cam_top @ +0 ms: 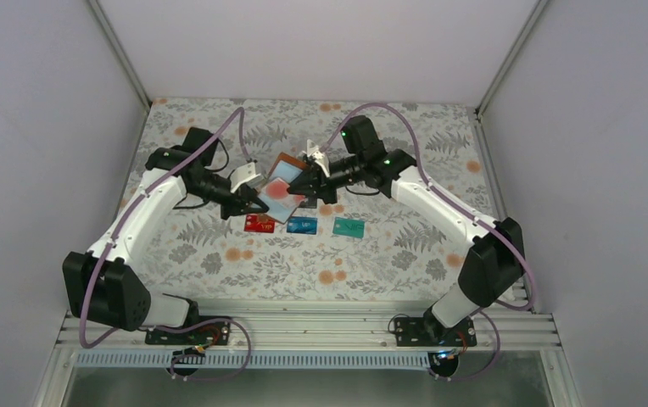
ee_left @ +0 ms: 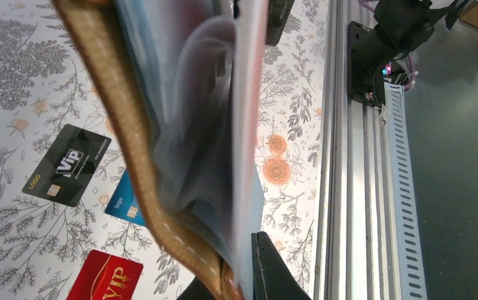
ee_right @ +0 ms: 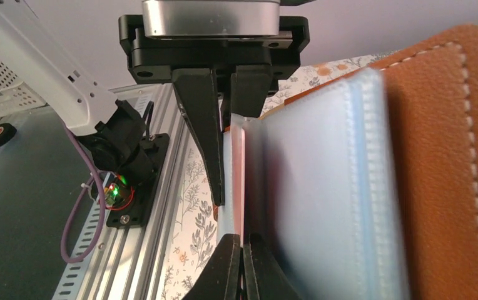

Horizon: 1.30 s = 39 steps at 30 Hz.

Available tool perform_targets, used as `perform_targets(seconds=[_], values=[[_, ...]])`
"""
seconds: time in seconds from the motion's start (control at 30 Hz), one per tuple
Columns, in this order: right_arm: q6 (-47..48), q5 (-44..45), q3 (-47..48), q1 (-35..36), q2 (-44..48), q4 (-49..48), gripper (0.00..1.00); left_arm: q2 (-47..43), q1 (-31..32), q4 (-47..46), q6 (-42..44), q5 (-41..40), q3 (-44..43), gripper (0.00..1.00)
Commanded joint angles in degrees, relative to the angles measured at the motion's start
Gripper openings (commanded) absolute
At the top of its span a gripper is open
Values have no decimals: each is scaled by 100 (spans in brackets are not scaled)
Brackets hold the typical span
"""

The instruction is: Take the credit cards out of the card holder

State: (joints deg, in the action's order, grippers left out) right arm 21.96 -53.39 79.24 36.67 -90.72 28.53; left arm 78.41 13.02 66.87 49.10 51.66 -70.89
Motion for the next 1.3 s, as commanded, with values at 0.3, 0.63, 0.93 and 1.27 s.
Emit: perform_targets(seconds=[0.3, 0.63, 0.93, 1.27], values=[[-473, -154, -62, 156, -158, -650, 4, 76, 8, -233, -157, 1252, -166, 25], [-34, -538, -53, 286, -150, -319, 16, 40, 16, -170, -36, 1271, -173, 2], [-578, 49, -249, -52, 79, -766, 18, -63, 9, -85, 236, 985, -58, 2], [-611, 91, -71, -65, -24, -730, 22, -114, 10, 56, 441, 964, -58, 2]])
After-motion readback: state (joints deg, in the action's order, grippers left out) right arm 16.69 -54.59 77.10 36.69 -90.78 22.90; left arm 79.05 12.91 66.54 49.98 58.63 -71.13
